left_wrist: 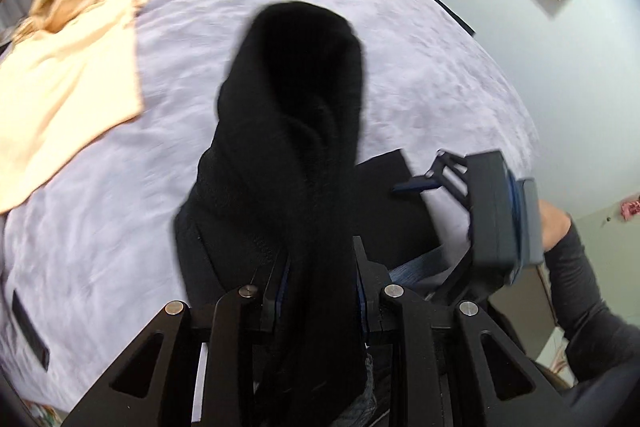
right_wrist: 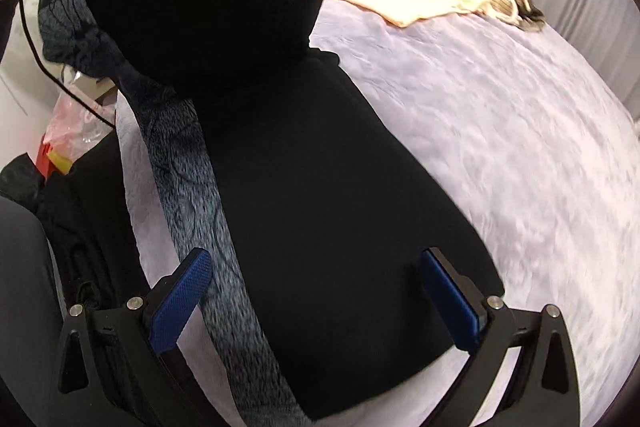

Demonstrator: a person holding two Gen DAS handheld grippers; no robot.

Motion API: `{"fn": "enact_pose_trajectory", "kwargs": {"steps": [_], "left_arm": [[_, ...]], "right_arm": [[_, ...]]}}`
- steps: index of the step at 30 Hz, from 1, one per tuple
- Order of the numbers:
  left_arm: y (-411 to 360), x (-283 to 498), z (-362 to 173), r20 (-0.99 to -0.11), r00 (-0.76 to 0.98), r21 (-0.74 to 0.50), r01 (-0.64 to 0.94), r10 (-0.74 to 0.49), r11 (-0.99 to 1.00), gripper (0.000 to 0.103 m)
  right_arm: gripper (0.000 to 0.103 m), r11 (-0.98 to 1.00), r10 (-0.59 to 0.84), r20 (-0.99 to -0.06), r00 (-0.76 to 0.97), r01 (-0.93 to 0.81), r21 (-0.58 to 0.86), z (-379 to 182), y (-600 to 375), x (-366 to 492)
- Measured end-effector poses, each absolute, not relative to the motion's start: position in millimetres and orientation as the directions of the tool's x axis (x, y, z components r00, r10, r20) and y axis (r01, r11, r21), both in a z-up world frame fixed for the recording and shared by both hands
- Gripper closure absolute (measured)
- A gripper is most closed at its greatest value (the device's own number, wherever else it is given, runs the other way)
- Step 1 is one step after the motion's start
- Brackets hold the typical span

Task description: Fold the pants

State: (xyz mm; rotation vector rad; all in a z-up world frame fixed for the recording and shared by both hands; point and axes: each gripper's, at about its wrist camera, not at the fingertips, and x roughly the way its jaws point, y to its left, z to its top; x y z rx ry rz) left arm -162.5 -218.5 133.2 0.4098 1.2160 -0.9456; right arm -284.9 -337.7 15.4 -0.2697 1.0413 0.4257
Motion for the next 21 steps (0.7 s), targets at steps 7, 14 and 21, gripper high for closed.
{"fn": "enact_pose_trajectory", "kwargs": {"steps": [7,14,21], "left_arm": [[-331,-198,53,-0.967,-0.046,-0.170,0.848,-0.250,0.502,0.076],[-351,-191,7,-0.972,-0.092,-0.196,0.831,-0.218,0.521,0.056],[-350,-199,33,-0.947,-0.143,-0.274,0.824,-0.287,0.495,0.038]], "right_arm": [[0.000,0.941,0.211,-0.850,0.482,-0.336,0.043,-3,-359,-304],[0.000,0.952,0.254,-0.835,0.489,-0.277,0.127,-20,-370,-314],[0.000,0.944,0.269,-0.835,0.479,-0.303,0.130,-16,-360,-311]]}}
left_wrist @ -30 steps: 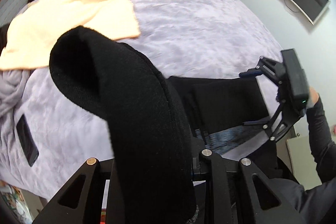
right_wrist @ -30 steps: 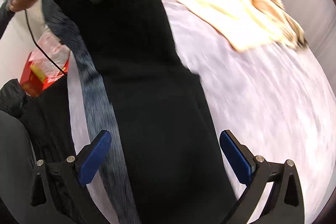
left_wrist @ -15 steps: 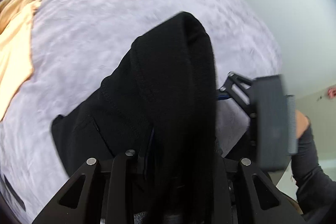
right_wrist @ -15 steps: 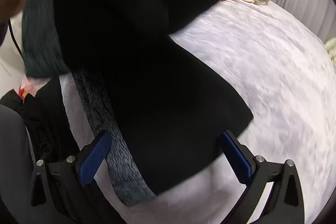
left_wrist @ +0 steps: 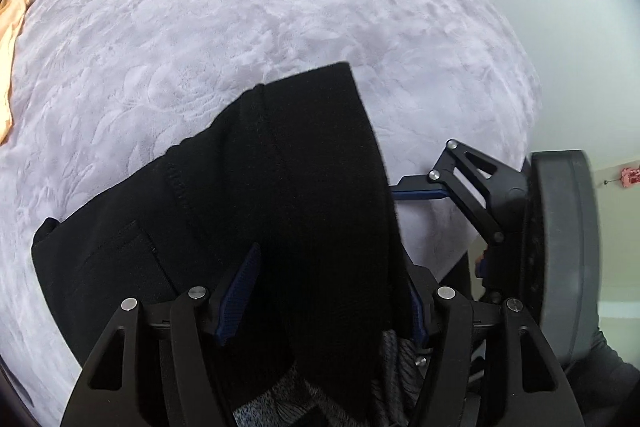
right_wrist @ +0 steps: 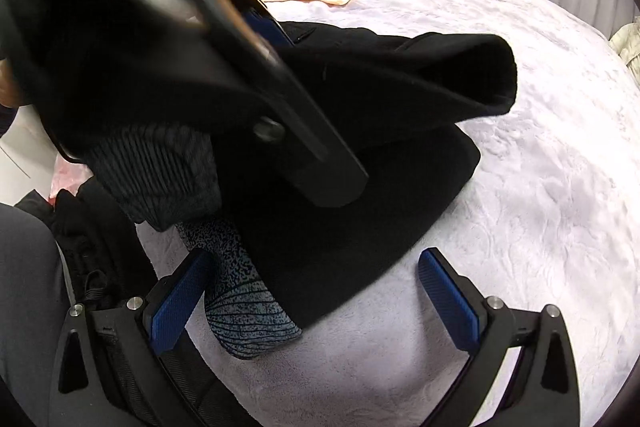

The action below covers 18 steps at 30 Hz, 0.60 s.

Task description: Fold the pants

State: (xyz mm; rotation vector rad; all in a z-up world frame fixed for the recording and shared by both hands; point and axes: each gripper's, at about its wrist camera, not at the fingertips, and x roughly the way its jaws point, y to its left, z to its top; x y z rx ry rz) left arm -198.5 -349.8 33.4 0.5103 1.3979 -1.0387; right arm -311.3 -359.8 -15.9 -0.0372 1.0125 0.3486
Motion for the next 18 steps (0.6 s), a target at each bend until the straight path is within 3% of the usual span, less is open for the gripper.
{"fn": "enact_pose_trajectory", "kwargs": {"steps": [4,6,11,15,18], "left_arm": [[-317,-194,70,-0.867,-0.227,-0.426,0.800,-0.444,0.423,0.035],[-309,-190,84,-0.868,-0.125,-0.369,0.811,-0.481,0.454,0.000],[-259,-163,82,-0.882,0.081,-0.253,0.749,-0.464,0.612,0.001],[-204,-141,57,-0.904,0.326,-0.010,0.633,-0.278,0.774,0.001],[-176,-129,30,-0.920,0.299,-0.042,0.571,-0.255,0.820,0.001]], "right_arm": [[0.000,0.942,0.284,-0.830,0.481,-0.302,0.147,-7,-364,-323],[0.000,0.942,0.310,-0.819,0.484,-0.276,0.193,-5,-372,-328],[0.000,0.941,0.335,-0.804,0.492,-0.223,0.256,3,-385,-339],[0.000,0.943,0.331,-0.780,0.531,-0.163,0.289,12,-408,-351],[0.000,0.936,0.316,-0.750,0.581,-0.062,0.347,15,-429,-351]]}}
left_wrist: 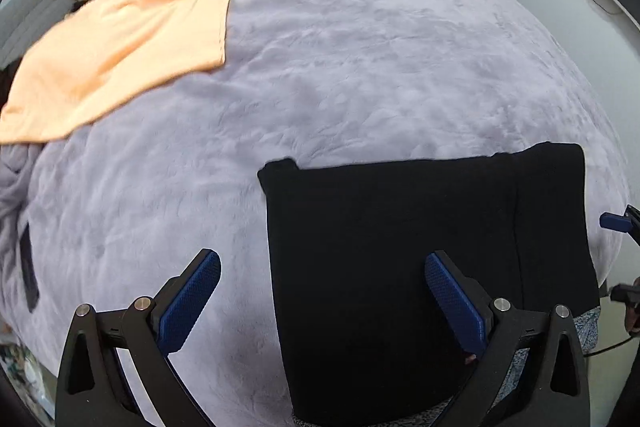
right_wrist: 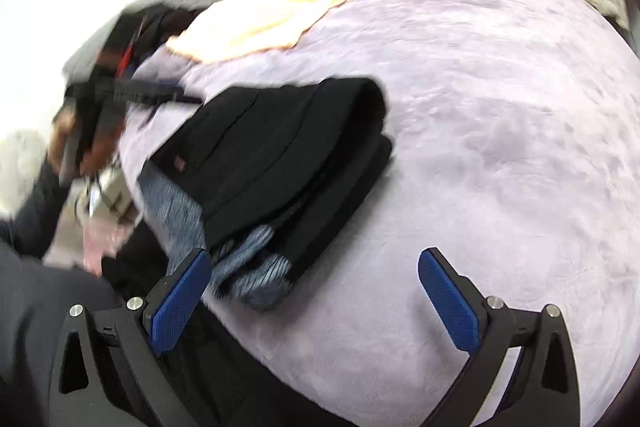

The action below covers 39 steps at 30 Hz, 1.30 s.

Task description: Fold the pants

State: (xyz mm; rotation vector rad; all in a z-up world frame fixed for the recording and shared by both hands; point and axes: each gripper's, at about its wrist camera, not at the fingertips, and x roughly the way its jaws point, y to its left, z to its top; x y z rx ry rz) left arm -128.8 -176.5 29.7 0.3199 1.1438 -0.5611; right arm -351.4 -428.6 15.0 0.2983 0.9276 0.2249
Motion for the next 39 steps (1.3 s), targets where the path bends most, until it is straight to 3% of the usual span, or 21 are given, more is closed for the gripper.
{"fn": "enact_pose_trajectory", "kwargs": {"steps": [6,7,8,9,10,13,17,18,20,22,27,30,33,36,39], "left_arm": [[-169,-131,-10,-0.915,0.238,-0.161,0.523,-0.325,0.837,0.000],[-167,-131,-12,-0.913,0.230,-0.180,0.516,-0.338,0.837,0.000],[-165,-129,-13,-0.911,0.218,-0.199,0.511,-0.350,0.836,0.000],[-164,-129,-12,-0.912,0.210,-0.208,0.504,-0.352,0.838,0.000],[-163,-127,-9,-0.913,0.210,-0.208,0.498,-0.350,0.842,0.000],[-159,-128,6,-0.895,0.291,-0.152,0.510,-0.337,0.847,0.000],[-159,-125,-4,-0.900,0.264,-0.167,0.525,-0.346,0.835,0.000],[-159,-125,-10,-0.902,0.244,-0.189,0.518,-0.355,0.834,0.000],[-156,-123,-17,-0.900,0.232,-0.212,0.504,-0.368,0.837,0.000],[-153,-121,-14,-0.900,0.226,-0.222,0.498,-0.372,0.838,0.000],[-154,-111,17,-0.880,0.338,-0.137,0.493,-0.334,0.859,0.000],[-172,-99,22,-0.878,0.319,-0.167,0.497,-0.358,0.852,0.000],[-201,-94,18,-0.886,0.309,-0.137,0.536,-0.345,0.833,0.000],[-222,-90,-1,-0.908,0.308,-0.061,0.571,-0.283,0.819,0.000],[-220,-81,-21,-0.928,0.245,-0.103,0.551,-0.279,0.828,0.000]], "right_arm": [[0.000,0.853,0.359,-0.723,0.590,0.106,0.511,-4,-426,-304],[0.012,0.853,0.368,-0.729,0.577,0.102,0.511,-9,-419,-298],[0.033,0.868,0.360,-0.744,0.563,0.089,0.488,-12,-406,-291],[0.061,0.894,0.327,-0.769,0.549,0.085,0.441,-8,-397,-284],[0.073,0.912,0.286,-0.778,0.559,0.092,0.401,0,-393,-282],[0.080,0.919,0.260,-0.759,0.597,0.089,0.385,23,-391,-281],[0.081,0.918,0.223,-0.781,0.584,0.144,0.369,13,-402,-281],[0.077,0.906,0.229,-0.792,0.565,0.174,0.386,2,-407,-282],[0.067,0.891,0.222,-0.792,0.569,0.211,0.401,-11,-409,-284],[0.037,0.893,0.190,-0.803,0.565,0.241,0.381,-5,-410,-287],[0.023,0.953,-0.092,-0.775,0.625,0.281,0.113,51,-397,-296],[0.022,0.980,-0.059,-0.745,0.665,0.182,0.084,67,-373,-275],[0.022,0.988,0.015,-0.772,0.635,0.108,0.108,54,-358,-239],[0.022,0.985,-0.070,-0.830,0.553,0.170,0.030,23,-366,-207],[0.022,0.978,-0.003,-0.857,0.515,0.179,0.104,3,-384,-201]]}}
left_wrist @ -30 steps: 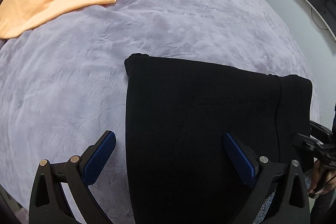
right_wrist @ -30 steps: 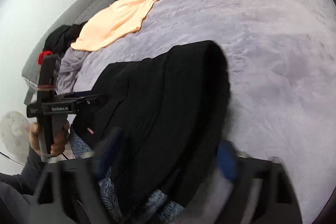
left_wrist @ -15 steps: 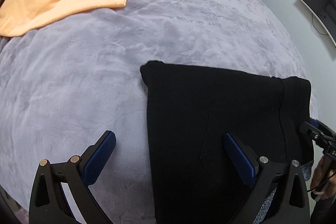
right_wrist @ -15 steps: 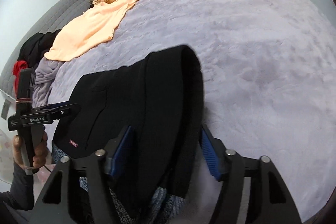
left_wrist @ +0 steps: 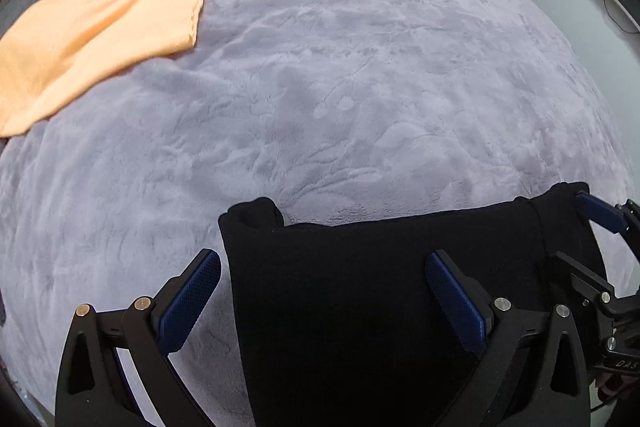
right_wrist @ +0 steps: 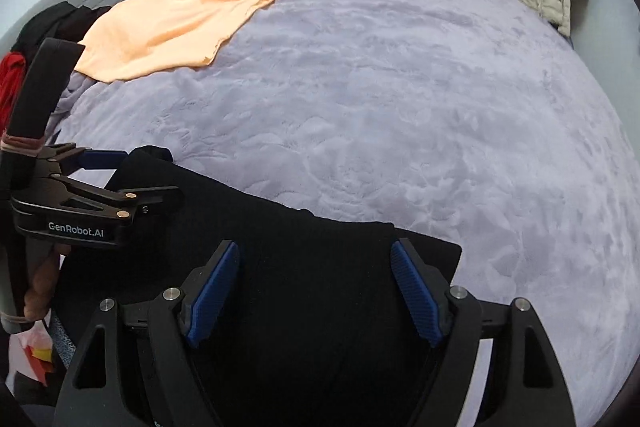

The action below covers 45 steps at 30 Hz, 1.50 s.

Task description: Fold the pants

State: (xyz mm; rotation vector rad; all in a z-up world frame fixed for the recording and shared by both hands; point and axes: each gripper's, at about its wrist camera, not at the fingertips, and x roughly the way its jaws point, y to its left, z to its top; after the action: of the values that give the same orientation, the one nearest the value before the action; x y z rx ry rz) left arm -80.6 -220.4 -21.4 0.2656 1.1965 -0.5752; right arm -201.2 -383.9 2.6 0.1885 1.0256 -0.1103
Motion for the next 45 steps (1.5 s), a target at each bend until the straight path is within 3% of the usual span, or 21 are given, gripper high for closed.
{"fn": "enact_pose_trajectory", "kwargs": {"steps": [4,10,15,20,26,28,32,34,37,39,41,45], "left_arm": [[-214,-70,-39,-0.922,0.185,-0.200,0.526,-0.340,0.827,0.000],[-214,-72,-37,-0.923,0.187,-0.194,0.530,-0.337,0.825,0.000],[-195,-113,8,-0.889,0.331,-0.071,0.583,-0.316,0.810,0.000],[-178,-155,-5,-0.891,0.377,0.028,0.601,-0.252,0.799,0.000],[-132,-180,-5,-0.866,0.374,-0.092,0.530,-0.331,0.843,0.000],[-124,-182,-7,-0.868,0.351,-0.129,0.521,-0.350,0.844,0.000],[-115,-194,11,-0.860,0.381,-0.111,0.510,-0.340,0.853,0.000],[-111,-205,24,-0.838,0.411,-0.094,0.539,-0.359,0.837,0.000],[-114,-213,17,-0.853,0.404,-0.045,0.573,-0.329,0.819,0.000],[-118,-209,-4,-0.889,0.384,0.006,0.554,-0.249,0.833,0.000],[-114,-206,-17,-0.905,0.340,-0.040,0.529,-0.254,0.848,0.000],[-104,-198,-27,-0.913,0.265,-0.150,0.488,-0.310,0.860,0.000]], "right_arm": [[0.016,0.969,0.011,-0.864,0.503,0.207,0.133,-21,-397,-200],[0.012,0.964,0.014,-0.872,0.490,0.223,0.141,-23,-401,-199],[0.011,0.971,-0.093,-0.824,0.558,0.234,0.049,19,-367,-228],[0.010,0.975,-0.149,-0.841,0.521,0.222,-0.035,1,-335,-245],[0.010,0.972,-0.171,-0.836,0.521,0.226,-0.058,3,-319,-289],[0.003,0.975,-0.168,-0.841,0.514,0.215,-0.063,2,-313,-301],[0.001,0.975,-0.202,-0.854,0.480,0.182,-0.128,3,-300,-317],[0.001,0.968,-0.233,-0.812,0.535,0.206,-0.143,18,-294,-328],[0.001,0.984,-0.169,-0.737,0.655,0.157,-0.087,39,-279,-340],[0.001,0.993,-0.098,-0.758,0.645,0.115,-0.030,31,-274,-334],[0.001,0.994,-0.044,-0.804,0.593,0.107,0.025,11,-276,-325],[0.000,0.995,-0.095,-0.824,0.558,0.072,-0.066,-8,-269,-319]]}}
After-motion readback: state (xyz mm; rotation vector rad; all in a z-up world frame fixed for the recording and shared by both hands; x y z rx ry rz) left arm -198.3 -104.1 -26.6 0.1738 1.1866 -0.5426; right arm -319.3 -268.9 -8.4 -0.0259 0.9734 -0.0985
